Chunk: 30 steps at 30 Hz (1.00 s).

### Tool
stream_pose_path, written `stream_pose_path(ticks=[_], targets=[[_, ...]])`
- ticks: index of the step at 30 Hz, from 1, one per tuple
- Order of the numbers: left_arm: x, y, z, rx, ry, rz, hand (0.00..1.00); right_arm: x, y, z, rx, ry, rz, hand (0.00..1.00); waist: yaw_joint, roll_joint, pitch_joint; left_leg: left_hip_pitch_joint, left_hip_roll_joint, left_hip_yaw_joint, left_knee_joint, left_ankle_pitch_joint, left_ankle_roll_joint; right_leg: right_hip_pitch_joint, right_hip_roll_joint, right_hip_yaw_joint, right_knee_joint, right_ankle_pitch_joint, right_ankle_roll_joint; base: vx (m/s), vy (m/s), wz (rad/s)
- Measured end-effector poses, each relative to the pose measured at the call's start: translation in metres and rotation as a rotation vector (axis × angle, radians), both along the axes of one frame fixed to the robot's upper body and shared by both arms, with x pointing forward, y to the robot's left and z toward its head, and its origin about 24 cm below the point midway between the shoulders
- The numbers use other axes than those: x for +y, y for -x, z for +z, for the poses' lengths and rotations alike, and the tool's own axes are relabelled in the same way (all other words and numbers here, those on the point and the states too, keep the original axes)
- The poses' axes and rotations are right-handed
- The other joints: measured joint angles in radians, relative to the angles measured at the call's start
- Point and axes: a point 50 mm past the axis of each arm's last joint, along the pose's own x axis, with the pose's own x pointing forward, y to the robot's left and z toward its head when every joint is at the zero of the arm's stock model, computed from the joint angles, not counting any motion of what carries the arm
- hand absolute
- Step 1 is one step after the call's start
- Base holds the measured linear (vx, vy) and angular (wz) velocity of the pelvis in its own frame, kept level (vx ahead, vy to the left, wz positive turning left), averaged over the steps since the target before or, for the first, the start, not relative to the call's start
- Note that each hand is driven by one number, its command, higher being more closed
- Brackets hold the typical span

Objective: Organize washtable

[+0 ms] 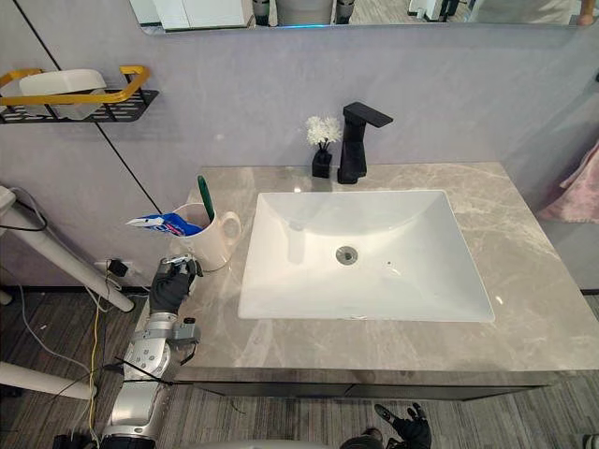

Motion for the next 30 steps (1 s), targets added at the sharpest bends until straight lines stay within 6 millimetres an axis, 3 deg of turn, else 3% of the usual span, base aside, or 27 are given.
stream_pose_path(ticks=[16, 30], targets=[[-0.01, -0.001, -0.001, 0.001, 0.011, -0.038, 1.0, -0.005, 0.002, 0.001, 0.001, 0.009, -0.017, 0.0, -0.003, 0.001, -0.001, 0.0, 0.0, 0.007, -0.002, 0.0, 0.0, -0.005, 0.001, 0.008, -0.004, 0.003, 0.003, 0.0, 0.0, 0.0], [-0.015, -0.015, 0.005, -0.019, 0.011, -0.057, 1.0, -0.009, 0.003, 0.001, 0.004, 0.019, -0.016, 0.0, -0.01, 0.002, -0.002, 0.0, -0.001, 0.02, -0.003, 0.0, 0.0, -0.01, 0.005, 0.019, -0.016, 0.013, -0.002, 0.0, -0.002, -0.02]])
